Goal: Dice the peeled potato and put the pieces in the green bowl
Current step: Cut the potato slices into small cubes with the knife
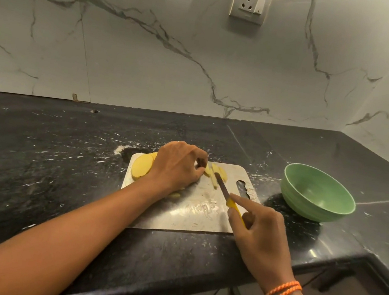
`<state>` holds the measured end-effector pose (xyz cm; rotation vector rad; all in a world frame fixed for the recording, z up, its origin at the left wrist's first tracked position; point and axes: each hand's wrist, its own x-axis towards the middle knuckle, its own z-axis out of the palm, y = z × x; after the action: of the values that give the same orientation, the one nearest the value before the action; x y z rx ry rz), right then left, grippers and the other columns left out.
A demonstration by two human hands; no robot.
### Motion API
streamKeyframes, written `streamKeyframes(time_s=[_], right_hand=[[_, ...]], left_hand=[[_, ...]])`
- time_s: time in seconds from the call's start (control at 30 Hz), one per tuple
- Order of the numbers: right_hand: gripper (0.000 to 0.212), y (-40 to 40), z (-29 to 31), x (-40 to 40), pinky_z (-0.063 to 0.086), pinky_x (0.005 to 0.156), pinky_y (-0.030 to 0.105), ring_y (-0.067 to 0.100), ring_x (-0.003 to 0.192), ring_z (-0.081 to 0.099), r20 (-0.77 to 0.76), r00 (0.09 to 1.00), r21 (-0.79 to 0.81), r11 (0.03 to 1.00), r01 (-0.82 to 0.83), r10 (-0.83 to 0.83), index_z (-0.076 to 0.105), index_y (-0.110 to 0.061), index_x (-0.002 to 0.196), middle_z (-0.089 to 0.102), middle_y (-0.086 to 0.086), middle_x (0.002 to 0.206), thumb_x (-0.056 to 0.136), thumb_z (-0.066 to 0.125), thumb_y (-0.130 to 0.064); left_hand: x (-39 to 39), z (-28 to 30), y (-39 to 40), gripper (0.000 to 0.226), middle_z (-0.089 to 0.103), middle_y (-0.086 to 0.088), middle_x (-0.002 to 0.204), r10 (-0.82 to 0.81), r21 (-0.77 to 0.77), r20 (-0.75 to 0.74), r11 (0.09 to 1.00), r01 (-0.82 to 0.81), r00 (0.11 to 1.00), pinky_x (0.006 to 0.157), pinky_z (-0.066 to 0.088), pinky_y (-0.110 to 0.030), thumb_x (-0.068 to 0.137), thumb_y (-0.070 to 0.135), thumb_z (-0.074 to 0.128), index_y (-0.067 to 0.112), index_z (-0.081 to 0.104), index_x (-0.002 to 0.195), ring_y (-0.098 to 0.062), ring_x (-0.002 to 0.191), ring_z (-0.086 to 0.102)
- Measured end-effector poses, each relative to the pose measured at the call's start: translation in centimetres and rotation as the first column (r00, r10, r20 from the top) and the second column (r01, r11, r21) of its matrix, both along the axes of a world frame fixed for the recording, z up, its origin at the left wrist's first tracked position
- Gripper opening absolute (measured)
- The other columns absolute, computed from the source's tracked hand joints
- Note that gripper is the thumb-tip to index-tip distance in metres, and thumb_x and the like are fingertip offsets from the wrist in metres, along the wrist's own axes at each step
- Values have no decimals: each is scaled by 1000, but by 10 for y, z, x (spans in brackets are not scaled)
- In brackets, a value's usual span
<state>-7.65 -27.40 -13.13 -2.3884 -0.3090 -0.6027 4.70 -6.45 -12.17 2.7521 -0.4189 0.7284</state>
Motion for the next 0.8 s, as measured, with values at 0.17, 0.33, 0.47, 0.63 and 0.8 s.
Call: streamKeyframes(time_s=[0.17, 0.33, 0.47, 0.63, 0.8], right_hand=[[31, 0, 5, 23, 31, 45, 25, 11, 42, 34, 76, 992, 96, 991, 90, -98, 73, -25, 123, 35, -9, 44, 92, 70, -21], [26, 5, 7, 46, 40, 47, 34, 10, 42, 36, 99, 981, 111, 982, 154, -165, 74, -23, 118, 38, -11, 44, 93, 69, -19], [22, 5, 5, 49, 35, 50, 30, 6, 47, 37, 101, 982, 71, 985, 154, -161, 75, -21, 113, 35, -16, 47, 93, 68, -19], [24, 3, 4, 51, 34, 51, 28, 3, 48, 37, 91, 982, 86, 984, 157, -165, 75, -21, 116, 35, -19, 49, 93, 69, -20], [28, 2, 3, 52, 33, 53, 27, 0, 48, 33, 79, 982, 89, 982, 165, -172, 73, -24, 120, 32, -19, 50, 93, 69, -22]], left_hand=[[-1, 2, 0, 12, 77, 13, 95, -17, -41, -48, 999, 15, 999, 82, 61, -36, 96, 42, 71, 36, 78, 103, -13, 86, 68], [2, 7, -3, 32, 69, 15, 137, -55, -16, -130, 998, 54, 990, 91, 56, -40, 101, 41, 64, 45, 68, 133, -16, 122, 66], [1, 9, 1, 28, 74, 13, 126, -32, 19, -170, 999, 36, 985, 81, 53, -34, 100, 45, 64, 47, 72, 127, -14, 96, 67], [-4, 17, 5, 33, 76, 18, 121, -75, -4, -199, 997, 76, 977, 78, 55, -31, 95, 41, 73, 45, 74, 128, -9, 87, 66], [-6, 14, -2, 37, 76, 17, 120, -163, 46, -107, 985, 169, 981, 87, 57, -35, 91, 41, 78, 48, 73, 127, -14, 110, 69]])
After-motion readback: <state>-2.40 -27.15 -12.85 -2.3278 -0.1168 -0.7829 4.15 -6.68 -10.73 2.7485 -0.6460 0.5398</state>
